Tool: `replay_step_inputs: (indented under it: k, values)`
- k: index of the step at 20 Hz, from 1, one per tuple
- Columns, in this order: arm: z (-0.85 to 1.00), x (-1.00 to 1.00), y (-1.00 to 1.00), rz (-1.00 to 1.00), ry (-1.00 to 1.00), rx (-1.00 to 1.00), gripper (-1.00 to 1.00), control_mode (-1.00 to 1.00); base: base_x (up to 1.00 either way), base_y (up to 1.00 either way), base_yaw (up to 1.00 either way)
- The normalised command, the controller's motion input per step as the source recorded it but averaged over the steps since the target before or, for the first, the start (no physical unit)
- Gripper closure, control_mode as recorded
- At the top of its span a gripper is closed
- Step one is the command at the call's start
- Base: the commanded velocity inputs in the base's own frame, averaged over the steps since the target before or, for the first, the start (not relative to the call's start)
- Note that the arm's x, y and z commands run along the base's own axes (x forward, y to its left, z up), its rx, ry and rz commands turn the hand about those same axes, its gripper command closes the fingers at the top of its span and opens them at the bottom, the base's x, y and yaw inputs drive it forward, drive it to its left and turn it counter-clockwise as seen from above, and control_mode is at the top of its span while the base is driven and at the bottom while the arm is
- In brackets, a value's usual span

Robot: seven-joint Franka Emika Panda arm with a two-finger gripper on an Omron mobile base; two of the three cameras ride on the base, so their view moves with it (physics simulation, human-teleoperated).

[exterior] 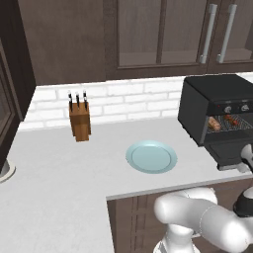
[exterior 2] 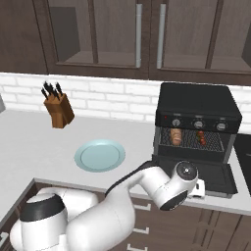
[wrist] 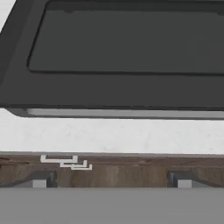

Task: Pick up the kebab skewer and baguette bread, and place them inside the toaster oven. Close the toaster oven door and start by setting the timer.

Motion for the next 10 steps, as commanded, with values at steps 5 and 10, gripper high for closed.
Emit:
replay_step_inputs:
  k: [5, 10]
  values:
    - [-0.14, 0.01, 0.0, 0.12, 0.01, -0.02, -1.0, -1.0, 0.0, 0.0, 0.0]
    - [-0.23, 0.15, 0.01, 0.0, 0.0, 0.0, -1.0, -1.0, 0.0, 0.0, 0.0]
